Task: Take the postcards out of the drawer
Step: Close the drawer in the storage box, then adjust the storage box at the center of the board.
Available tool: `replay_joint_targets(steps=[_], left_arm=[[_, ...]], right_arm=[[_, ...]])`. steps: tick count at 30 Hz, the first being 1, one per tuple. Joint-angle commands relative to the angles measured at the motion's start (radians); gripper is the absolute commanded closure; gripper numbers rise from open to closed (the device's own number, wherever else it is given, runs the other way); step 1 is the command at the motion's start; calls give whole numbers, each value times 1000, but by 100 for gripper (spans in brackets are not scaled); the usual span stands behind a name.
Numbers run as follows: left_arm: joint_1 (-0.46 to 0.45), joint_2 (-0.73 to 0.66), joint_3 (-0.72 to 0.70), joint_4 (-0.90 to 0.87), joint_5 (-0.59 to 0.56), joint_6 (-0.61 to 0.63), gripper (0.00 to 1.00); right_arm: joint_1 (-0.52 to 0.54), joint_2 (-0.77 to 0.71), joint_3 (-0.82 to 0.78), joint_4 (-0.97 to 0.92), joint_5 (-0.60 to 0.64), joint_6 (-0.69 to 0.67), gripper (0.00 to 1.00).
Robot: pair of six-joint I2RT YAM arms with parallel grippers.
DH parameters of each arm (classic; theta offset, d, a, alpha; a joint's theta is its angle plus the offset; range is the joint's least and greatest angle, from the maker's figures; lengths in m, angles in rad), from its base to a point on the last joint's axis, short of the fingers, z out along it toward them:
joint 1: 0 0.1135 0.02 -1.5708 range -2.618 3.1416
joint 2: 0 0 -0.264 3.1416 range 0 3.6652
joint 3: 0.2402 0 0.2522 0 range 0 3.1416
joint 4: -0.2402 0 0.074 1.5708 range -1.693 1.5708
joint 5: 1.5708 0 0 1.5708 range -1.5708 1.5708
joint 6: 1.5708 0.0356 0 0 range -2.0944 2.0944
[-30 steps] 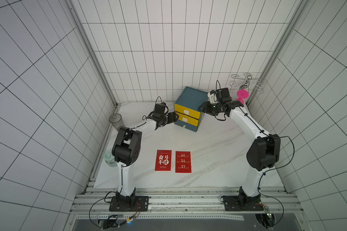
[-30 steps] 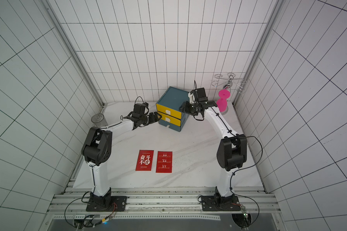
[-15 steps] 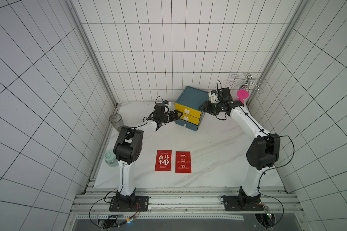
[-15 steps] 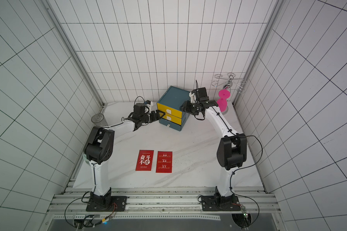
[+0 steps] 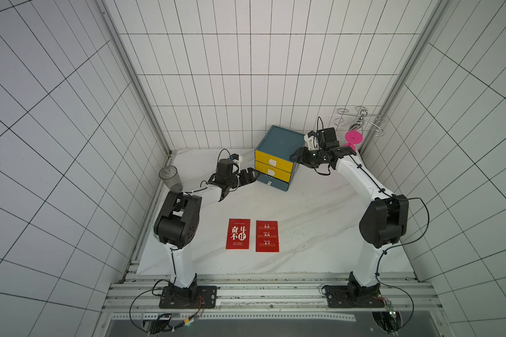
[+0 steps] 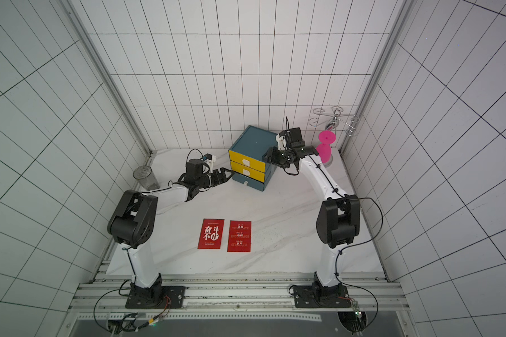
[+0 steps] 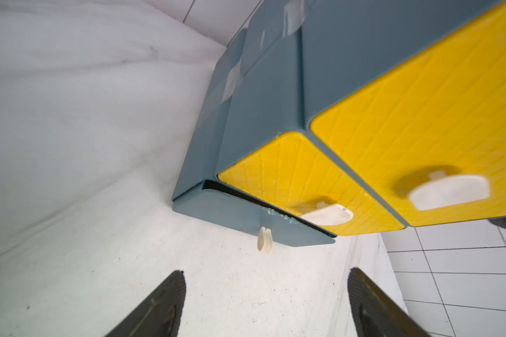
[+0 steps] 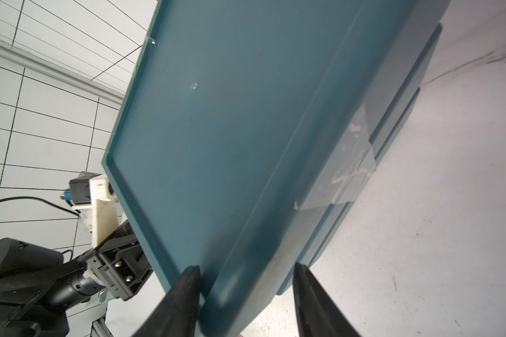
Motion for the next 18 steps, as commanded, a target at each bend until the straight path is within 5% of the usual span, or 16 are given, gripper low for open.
replay_joint_targets(steps=[1, 8, 18], left_arm=[[44, -64, -13, 122, -9, -59, 14], [116, 44, 172, 106, 50, -197, 14], [64, 283, 472, -71, 115, -252, 14]], right_arm=[[-32, 26, -17, -83, 53, -3, 47], [-34, 33, -12, -76, 40, 12, 47], [-34, 46, -7, -62, 30, 34, 47]])
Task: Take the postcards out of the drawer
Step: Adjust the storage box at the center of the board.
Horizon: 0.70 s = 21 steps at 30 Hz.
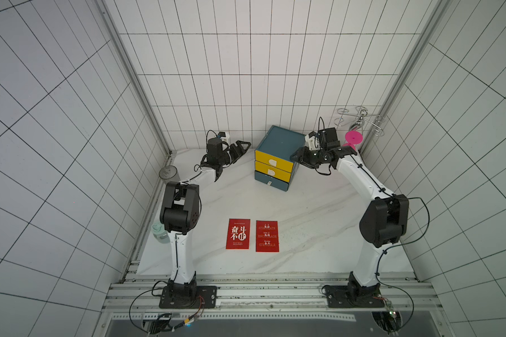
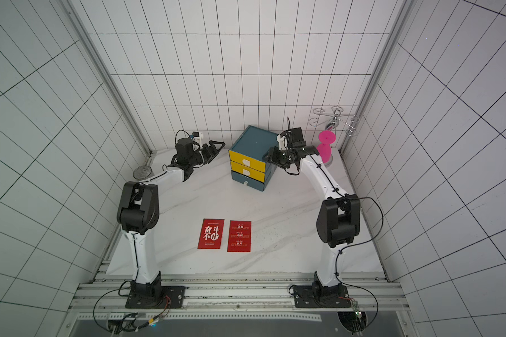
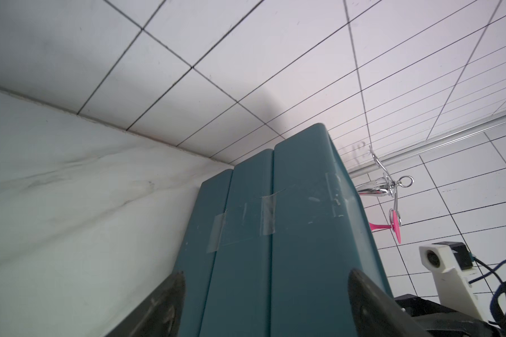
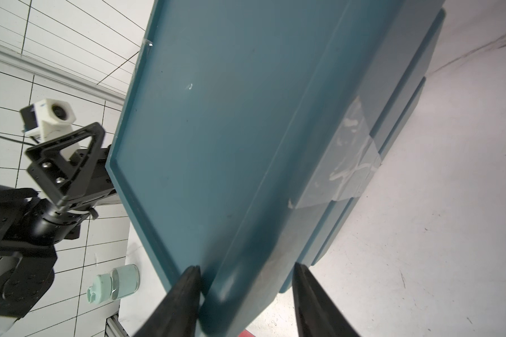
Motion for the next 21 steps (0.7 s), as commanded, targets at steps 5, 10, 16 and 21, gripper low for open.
replay_joint_targets(steps=[5, 10, 16, 21], left_arm=[[-77, 10, 0, -19, 11, -5, 14], [-116, -33, -56, 34, 11, -23, 14], [-116, -101, -171, 95, -14, -48, 14], [-78, -172, -253, 90, -37, -65, 14]], right_arm=[[-23, 53, 2, -62, 46, -3, 47], [-24, 59, 2, -62, 38, 1, 47], [-22, 49, -15, -62, 34, 2, 48], [-23, 30, -34, -61, 39, -2, 48]])
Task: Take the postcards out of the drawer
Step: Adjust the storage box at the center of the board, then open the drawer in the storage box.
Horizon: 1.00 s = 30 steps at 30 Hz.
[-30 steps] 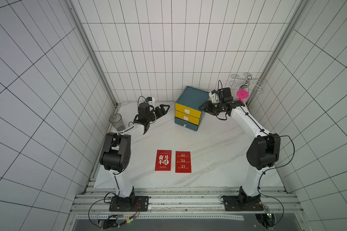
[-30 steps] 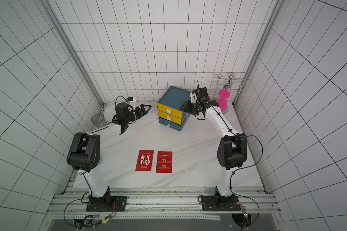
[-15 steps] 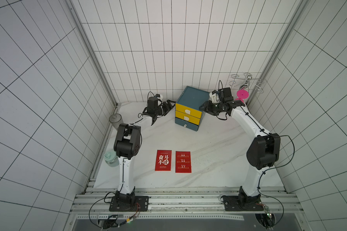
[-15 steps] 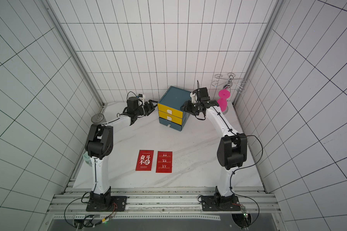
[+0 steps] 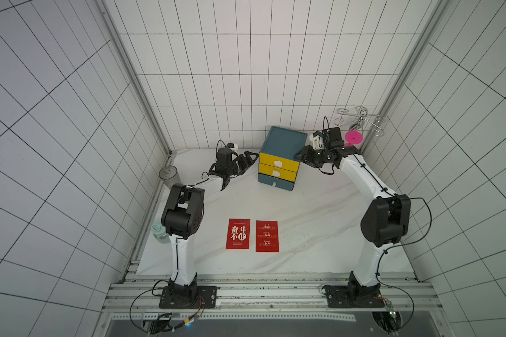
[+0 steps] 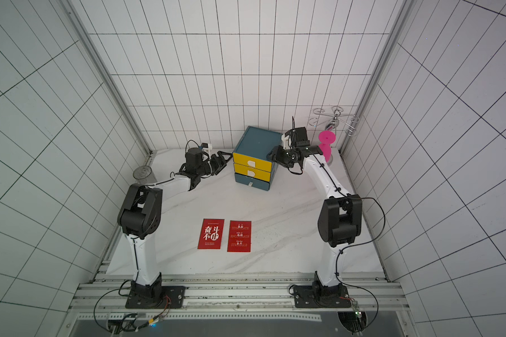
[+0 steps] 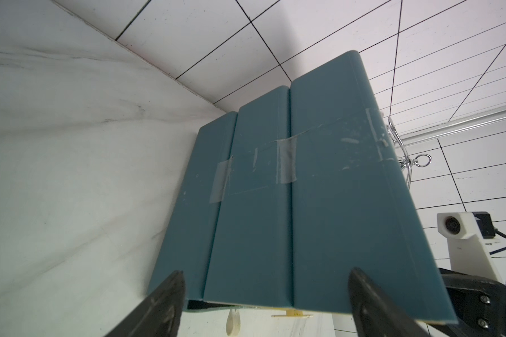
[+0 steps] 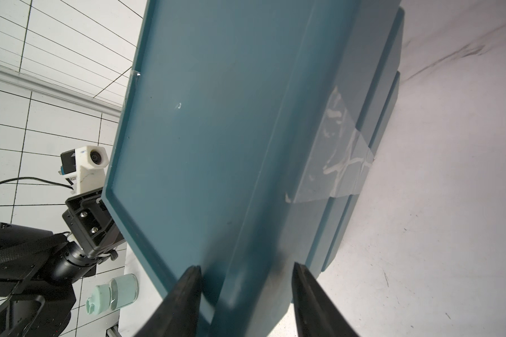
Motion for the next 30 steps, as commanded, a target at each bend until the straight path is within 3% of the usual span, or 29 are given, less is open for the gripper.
replay_joint_targets(steps=[1, 7, 11, 17, 23, 30], left_arm=[[6, -91, -58, 24, 15, 0, 14], [-29, -263, -182, -159, -95, 79, 14], [-98, -302, -259, -231, -170, 21, 14], [-171, -154, -337, 18, -102, -180, 16], [-186, -2, -347, 281, -95, -377, 20], [-202, 66, -266, 287, -120, -393, 30]], right_arm=[[3, 25, -35, -65, 43, -7, 48], [3, 5, -51, -62, 41, -5, 48], [2, -8, -65, -51, 46, 3, 48], [3, -33, -142, 36, -11, 81, 48], [3, -74, -223, 103, -15, 120, 49], [3, -94, -278, 150, -35, 153, 50]])
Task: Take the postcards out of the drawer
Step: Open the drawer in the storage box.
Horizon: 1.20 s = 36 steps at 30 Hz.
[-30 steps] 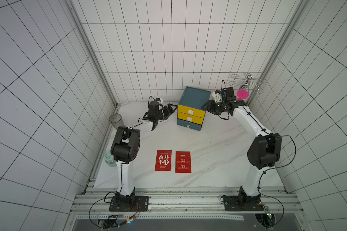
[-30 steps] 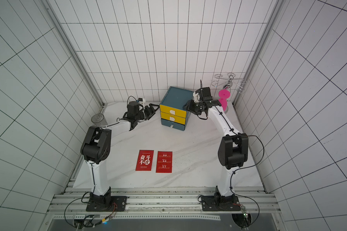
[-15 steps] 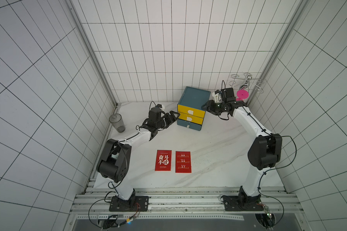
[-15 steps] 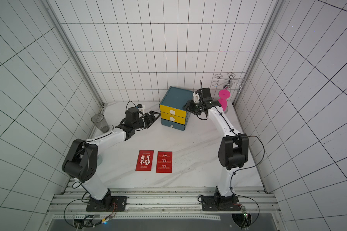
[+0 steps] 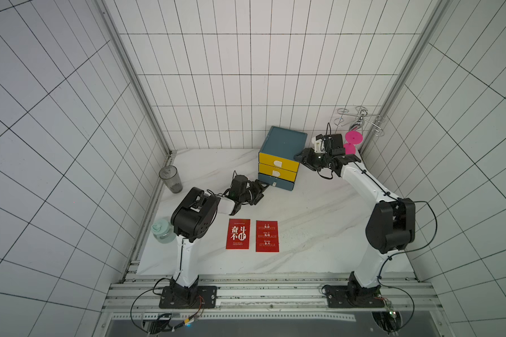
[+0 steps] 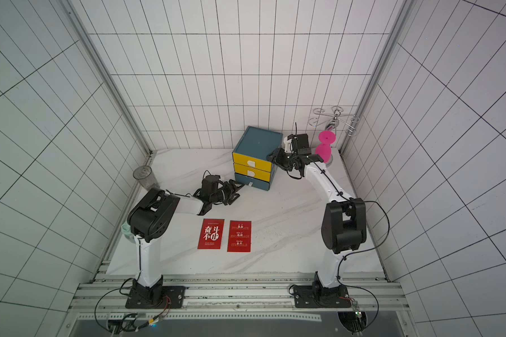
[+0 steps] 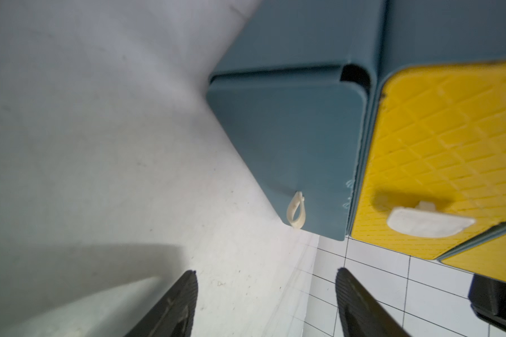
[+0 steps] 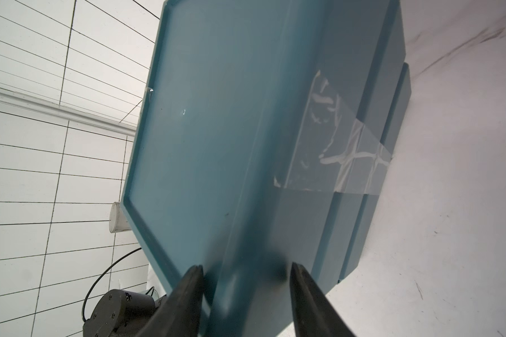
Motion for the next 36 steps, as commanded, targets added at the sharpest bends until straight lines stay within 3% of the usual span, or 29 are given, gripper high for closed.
replay_joint_targets(steps=[1, 13, 28, 34, 36], left_arm=[[-19, 28, 53, 57, -26, -27, 30], [-84, 164, 125, 179, -85, -113, 46], [-71, 225, 177, 216, -96, -141, 64], [-72, 219, 145, 276, -101, -155, 91], [-74, 196, 107, 290, -110, -157, 95]], right_arm=[[4, -6, -68, -86, 1, 11, 50], [3, -3, -54, -89, -8, 8, 50], [-17, -17, -74, -108, -14, -7, 50], [-20, -19, -73, -108, -14, -11, 50], [-22, -18, -71, -107, -13, -12, 50]])
